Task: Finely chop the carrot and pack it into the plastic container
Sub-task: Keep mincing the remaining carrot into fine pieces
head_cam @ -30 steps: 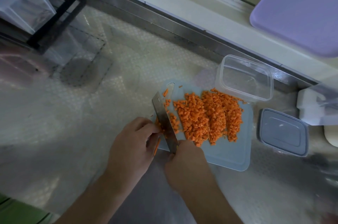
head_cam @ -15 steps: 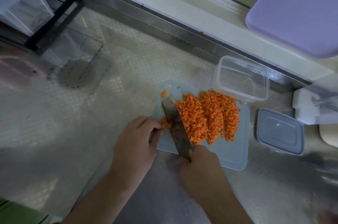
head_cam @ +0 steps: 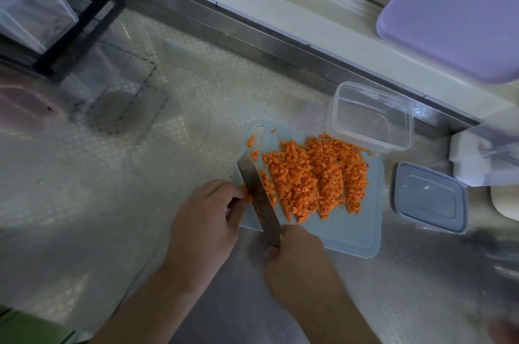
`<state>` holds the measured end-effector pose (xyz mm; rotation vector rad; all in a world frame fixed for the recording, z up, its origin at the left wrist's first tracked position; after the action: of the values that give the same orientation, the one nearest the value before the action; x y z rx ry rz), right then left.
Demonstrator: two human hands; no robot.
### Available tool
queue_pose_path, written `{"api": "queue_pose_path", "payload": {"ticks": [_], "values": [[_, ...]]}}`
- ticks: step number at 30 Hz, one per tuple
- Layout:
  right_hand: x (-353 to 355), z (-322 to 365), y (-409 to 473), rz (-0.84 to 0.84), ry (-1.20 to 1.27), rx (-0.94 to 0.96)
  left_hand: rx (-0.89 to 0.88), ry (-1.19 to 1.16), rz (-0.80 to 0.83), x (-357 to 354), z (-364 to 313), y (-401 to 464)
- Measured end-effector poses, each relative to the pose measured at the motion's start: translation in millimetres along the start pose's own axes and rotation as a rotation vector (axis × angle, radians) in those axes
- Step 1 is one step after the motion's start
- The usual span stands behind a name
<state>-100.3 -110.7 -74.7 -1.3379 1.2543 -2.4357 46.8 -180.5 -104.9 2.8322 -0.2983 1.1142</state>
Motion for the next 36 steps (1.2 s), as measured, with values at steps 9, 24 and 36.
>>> {"api": "queue_pose_path", "payload": {"ticks": [9, 24, 36], "values": [[11.1, 0.7, -2.5, -0.064, 0.082, 0.028, 0.02, -0.042, 0.009, 5.0, -3.6, 6.0], [-1.7, 1.1, 2.2, -0.027, 0.05, 0.013, 0.112, -0.079, 0.005, 5.1, 4.8, 0.4], [1.7, -1.1, 3.8, -0.011, 0.049, -0.013, 0.064, -0.029, 0.06, 4.6, -2.0, 3.5]]}}
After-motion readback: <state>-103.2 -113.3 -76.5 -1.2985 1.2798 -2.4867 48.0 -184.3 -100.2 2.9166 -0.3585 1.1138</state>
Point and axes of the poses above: each hand's wrist, its own y-axis towards the middle knuckle, its own x-axis out of the back of the hand, z = x × y, the point moved 6 cm from there along y, towards the middle knuckle, and after that the axes turned 1 degree about -z, right-handed, at the moved point
